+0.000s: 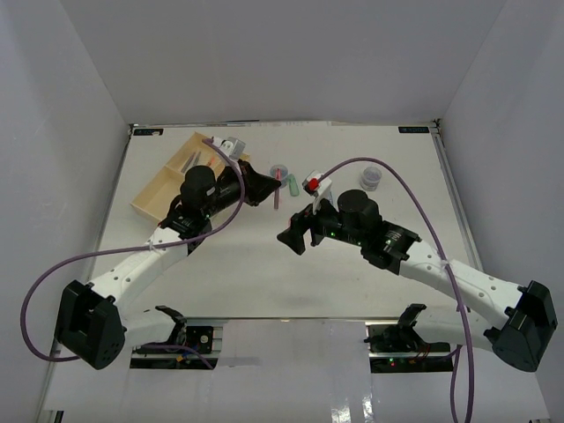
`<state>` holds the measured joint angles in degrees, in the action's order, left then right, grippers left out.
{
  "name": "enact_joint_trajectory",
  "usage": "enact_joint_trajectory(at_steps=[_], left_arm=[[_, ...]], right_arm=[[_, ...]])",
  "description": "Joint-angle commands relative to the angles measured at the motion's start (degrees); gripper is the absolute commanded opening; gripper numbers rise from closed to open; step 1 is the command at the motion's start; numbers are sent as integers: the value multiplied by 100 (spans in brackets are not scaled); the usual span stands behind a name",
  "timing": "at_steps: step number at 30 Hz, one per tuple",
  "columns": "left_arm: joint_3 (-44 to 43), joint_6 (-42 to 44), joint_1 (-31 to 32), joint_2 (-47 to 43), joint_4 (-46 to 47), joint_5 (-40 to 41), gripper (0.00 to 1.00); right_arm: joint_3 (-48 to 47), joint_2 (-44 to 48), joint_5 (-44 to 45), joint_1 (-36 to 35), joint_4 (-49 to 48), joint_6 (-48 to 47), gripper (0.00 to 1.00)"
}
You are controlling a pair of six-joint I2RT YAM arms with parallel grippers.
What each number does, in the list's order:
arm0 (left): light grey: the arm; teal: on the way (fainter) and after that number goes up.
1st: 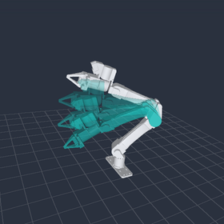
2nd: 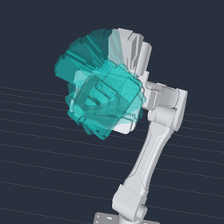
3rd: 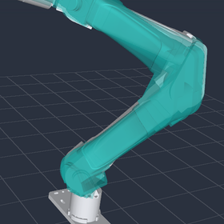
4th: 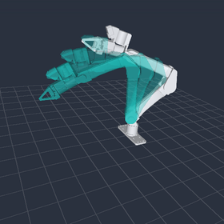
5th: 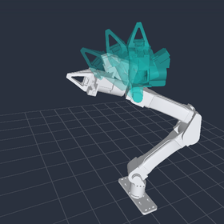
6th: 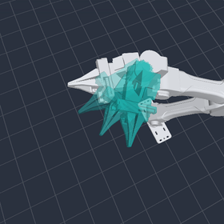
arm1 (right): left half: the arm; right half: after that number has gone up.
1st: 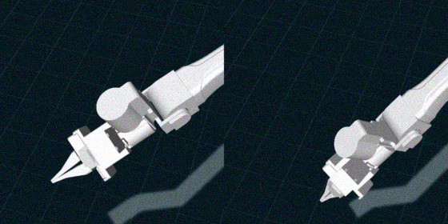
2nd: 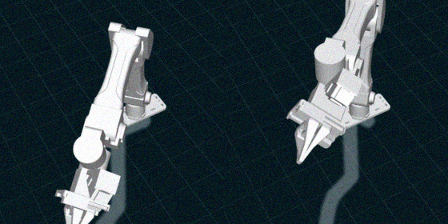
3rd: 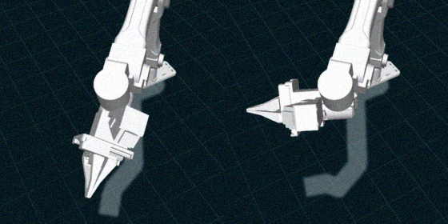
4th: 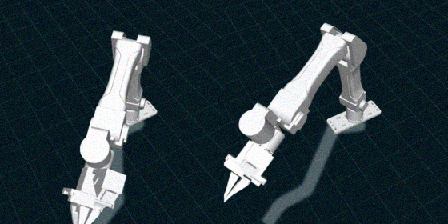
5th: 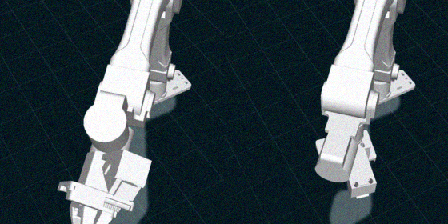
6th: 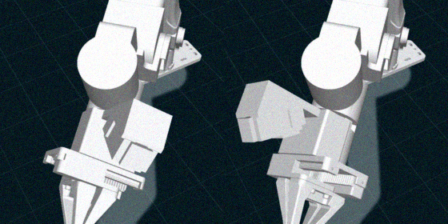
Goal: Sort the stationery into containers
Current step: Pick up the pen from the center of the board.
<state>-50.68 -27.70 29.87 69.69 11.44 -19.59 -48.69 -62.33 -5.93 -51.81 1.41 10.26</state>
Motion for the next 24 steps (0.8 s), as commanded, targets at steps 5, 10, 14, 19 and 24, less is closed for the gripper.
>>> enact_joint_trajectory(at_steps=[5, 10, 14, 19, 24], left_arm=[[672, 151, 37, -552, 2080, -1512, 0], [883, 55, 37, -588, 2634, -1925, 0], [1033, -94, 37, -615, 2995, -2101, 0], [1174, -349, 37, -615, 3461, -2198, 0], [1402, -718, 37, -597, 4040, -2180, 0]], right_arm=[[-800, -289, -829, 162, -229, -59, 90], [-1081, -438, -1111, 286, -211, -42, 93], [-1213, -570, -1489, 444, -203, 98, 98], [-1205, -588, -1630, 540, -229, 90, 90], [-1187, -614, -1806, 620, -273, 55, 76]])
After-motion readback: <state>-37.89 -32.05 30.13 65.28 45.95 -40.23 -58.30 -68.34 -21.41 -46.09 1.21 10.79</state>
